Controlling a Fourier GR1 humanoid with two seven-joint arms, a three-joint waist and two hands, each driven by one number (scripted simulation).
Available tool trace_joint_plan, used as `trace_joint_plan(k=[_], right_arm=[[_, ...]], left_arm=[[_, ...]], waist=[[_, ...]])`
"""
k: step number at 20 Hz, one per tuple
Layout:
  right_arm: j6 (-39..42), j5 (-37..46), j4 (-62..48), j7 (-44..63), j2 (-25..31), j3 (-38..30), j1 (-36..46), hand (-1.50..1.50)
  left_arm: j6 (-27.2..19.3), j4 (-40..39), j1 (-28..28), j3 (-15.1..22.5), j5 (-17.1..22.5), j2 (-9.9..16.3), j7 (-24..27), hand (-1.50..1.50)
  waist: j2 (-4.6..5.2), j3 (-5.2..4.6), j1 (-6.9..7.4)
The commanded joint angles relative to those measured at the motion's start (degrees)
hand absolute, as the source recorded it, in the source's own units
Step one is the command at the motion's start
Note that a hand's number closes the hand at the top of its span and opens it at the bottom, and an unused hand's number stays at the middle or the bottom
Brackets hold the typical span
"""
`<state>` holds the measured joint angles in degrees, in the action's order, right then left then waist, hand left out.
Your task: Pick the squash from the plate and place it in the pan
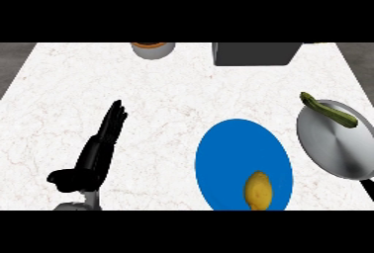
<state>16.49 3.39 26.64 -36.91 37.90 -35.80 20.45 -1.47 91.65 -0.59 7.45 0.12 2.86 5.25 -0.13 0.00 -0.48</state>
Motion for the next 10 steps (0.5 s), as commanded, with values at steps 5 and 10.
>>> trace_joint_plan(k=[5,10], right_arm=[[6.51,-2.97,6.65,-5.16,0.69,1.69,-9.90,-1.50],[7.39,-5.41,16.33,-5.45,-1.83,1.37,-19.12,-1.50]], left_arm=[[2.23,-2.91,-2.65,-2.11,1.28,0.18,0.82,0.00],[-1.34,1.45,2.39,2.21,-3.09,-2.53,0.38,0.00]], waist=[[0.12,-0.01,0.35],[0.01,-0.03,0.16]])
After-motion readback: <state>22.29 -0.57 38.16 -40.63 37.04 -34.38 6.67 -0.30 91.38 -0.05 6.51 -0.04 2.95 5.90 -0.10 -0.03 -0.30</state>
